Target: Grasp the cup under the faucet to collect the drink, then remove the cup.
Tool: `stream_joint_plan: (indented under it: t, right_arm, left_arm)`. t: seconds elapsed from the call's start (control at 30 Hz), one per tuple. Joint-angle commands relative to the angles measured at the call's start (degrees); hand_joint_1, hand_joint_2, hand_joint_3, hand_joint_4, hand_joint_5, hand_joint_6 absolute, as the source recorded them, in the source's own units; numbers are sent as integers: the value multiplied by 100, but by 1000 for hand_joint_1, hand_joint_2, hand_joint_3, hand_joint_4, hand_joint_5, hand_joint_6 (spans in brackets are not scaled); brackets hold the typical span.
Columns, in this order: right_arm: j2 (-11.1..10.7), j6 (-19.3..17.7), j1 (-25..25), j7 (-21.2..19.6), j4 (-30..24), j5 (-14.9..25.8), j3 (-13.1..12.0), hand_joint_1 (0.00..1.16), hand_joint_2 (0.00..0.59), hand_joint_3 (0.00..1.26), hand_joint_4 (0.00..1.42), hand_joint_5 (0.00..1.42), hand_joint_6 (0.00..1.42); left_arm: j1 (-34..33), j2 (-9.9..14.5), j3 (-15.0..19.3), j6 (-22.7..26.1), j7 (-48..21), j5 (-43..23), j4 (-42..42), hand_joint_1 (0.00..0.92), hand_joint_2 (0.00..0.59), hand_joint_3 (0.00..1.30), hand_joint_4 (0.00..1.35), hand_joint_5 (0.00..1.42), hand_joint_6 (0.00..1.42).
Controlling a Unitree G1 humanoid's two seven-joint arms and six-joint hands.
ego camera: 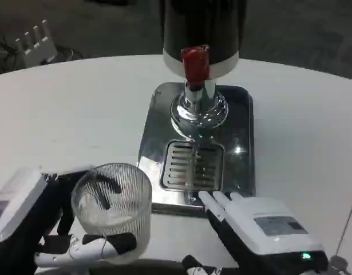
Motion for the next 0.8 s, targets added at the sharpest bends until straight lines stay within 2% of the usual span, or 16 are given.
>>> stream_joint_plan:
  t: [0.03, 0.47, 0.6, 0.8]
  right_arm:
    - [78, -72, -36, 73, 61, -29, -22, 333, 413, 0, 0, 0, 0]
    - [184, -59, 80, 112, -31, -47, -93, 325, 418, 0, 0, 0, 0]
    - [207, -68, 159, 98, -94, -56, -98, 320, 420, 0, 0, 0, 0]
    - [256, -54, 234, 94, -220, -89, -127, 315, 421, 0, 0, 0, 0]
  left_arm:
    - [-31, 8, 11, -101, 40, -80, 36, 313, 256, 1026, 1055, 1235, 1385]
    - [-43, -16, 5, -64, 49, -83, 60, 313, 256, 1026, 1055, 1235, 1385]
    - [-150, -48, -60, 18, 46, -49, 95, 313, 256, 1026, 1055, 1235, 1385]
    - [-616, -227, -305, 309, 138, 166, 320, 313, 256, 1026, 1055, 1235, 1385]
